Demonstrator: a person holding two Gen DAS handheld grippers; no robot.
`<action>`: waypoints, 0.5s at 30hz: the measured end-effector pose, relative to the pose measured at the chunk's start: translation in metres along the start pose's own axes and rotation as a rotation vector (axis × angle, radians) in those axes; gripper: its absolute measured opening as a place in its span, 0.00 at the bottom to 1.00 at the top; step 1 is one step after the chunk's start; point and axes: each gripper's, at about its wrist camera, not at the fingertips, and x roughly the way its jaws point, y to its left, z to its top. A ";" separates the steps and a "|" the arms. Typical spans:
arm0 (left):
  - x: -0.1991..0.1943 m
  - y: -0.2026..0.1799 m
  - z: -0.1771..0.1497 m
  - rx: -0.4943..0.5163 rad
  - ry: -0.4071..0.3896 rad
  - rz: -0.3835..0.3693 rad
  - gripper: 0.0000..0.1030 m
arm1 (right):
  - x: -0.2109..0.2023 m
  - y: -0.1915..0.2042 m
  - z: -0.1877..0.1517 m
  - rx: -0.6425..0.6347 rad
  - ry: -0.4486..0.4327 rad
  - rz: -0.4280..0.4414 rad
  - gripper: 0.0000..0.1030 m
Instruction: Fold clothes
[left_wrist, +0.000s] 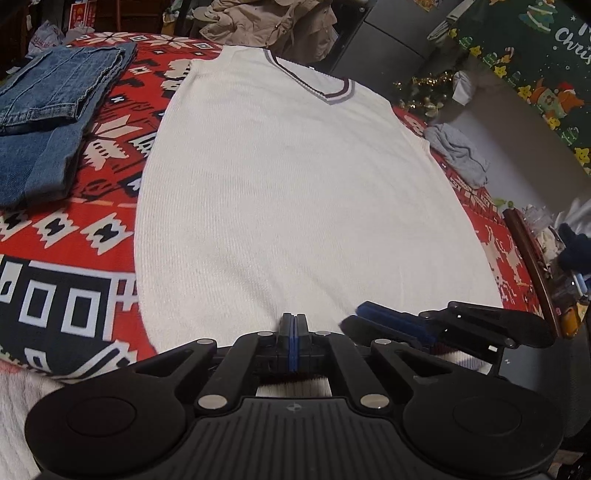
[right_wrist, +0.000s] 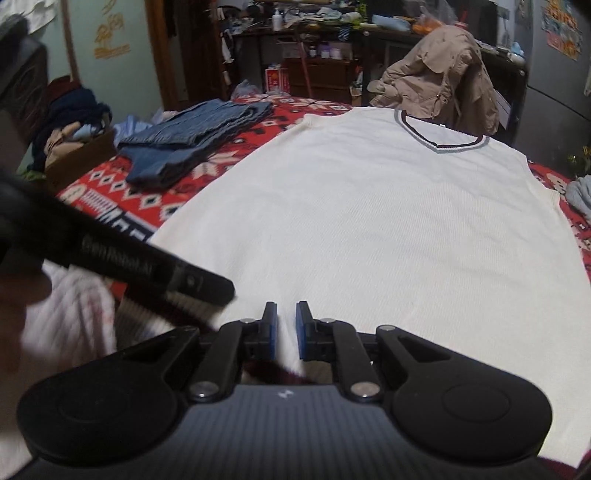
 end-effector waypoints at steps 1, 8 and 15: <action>-0.002 0.000 -0.001 0.003 0.005 0.002 0.01 | -0.003 0.000 -0.001 -0.004 0.005 0.002 0.11; -0.006 0.009 0.007 -0.057 -0.046 -0.001 0.01 | -0.004 0.007 0.013 -0.023 -0.032 0.046 0.00; -0.008 0.012 0.001 -0.027 -0.021 0.023 0.00 | 0.007 0.014 0.006 -0.013 -0.003 0.069 0.00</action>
